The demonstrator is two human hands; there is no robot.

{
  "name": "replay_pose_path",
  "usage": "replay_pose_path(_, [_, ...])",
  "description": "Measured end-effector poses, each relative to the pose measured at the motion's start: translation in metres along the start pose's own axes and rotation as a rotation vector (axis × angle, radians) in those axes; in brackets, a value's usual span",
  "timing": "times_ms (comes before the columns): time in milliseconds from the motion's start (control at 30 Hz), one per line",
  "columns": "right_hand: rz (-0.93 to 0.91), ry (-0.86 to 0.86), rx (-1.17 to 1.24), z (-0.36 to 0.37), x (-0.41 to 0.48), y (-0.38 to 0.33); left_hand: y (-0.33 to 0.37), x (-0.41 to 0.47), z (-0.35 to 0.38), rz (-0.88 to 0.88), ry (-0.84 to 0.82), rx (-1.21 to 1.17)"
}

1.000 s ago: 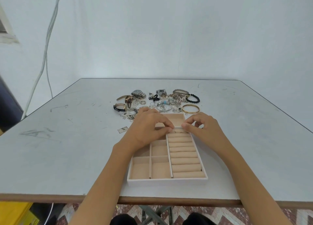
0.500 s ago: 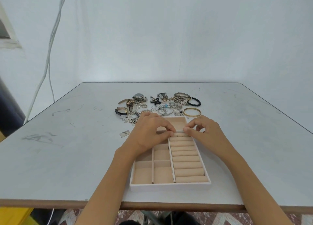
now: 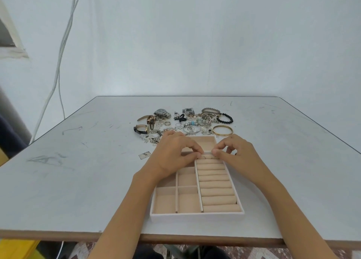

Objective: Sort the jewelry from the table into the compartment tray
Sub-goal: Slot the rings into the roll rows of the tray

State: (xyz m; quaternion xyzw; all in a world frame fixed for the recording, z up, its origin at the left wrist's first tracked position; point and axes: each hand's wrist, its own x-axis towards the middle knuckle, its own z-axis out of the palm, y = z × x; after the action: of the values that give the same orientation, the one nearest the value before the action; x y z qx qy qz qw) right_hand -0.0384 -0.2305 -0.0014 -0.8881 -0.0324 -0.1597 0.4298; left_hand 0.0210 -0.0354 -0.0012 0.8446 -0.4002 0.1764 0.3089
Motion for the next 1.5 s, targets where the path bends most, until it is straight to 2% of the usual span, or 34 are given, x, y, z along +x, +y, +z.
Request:
replay_pose_path(267, [0.001, -0.001, 0.004, 0.000, 0.001, 0.001, -0.003, 0.001, 0.001, -0.037, -0.004, -0.049])
replay_pose_path(400, [0.018, 0.080, -0.017, -0.003, 0.021, 0.000, -0.014, 0.009, -0.008, -0.298, 0.128, -0.290])
replay_pose_path(500, [0.037, 0.130, -0.039, -0.004, 0.052, -0.007, -0.031, 0.026, -0.019, -0.457, 0.222, -0.168])
replay_pose_path(600, [0.057, 0.094, -0.130, 0.007, 0.092, -0.016, -0.048, 0.045, -0.025, -0.613, 0.145, 0.013])
replay_pose_path(667, [0.051, 0.052, -0.234, 0.021, 0.116, -0.020, -0.060, 0.057, -0.020, -0.646, 0.059, 0.152])
replay_pose_path(833, [0.088, -0.042, -0.461, 0.063, 0.159, -0.015, -0.081, 0.083, 0.006, -0.627, -0.068, 0.412])
replay_pose_path(1033, [0.124, -0.051, -0.564, 0.088, 0.186, -0.006, -0.096, 0.097, 0.020, -0.586, -0.133, 0.598])
replay_pose_path(1267, [0.173, -0.068, -0.616, 0.092, 0.195, -0.011, -0.107, 0.108, 0.019, -0.628, -0.130, 0.547])
replay_pose_path(1500, [0.200, -0.073, -0.651, 0.087, 0.194, -0.017, -0.114, 0.117, 0.015, -0.756, -0.241, 0.345])
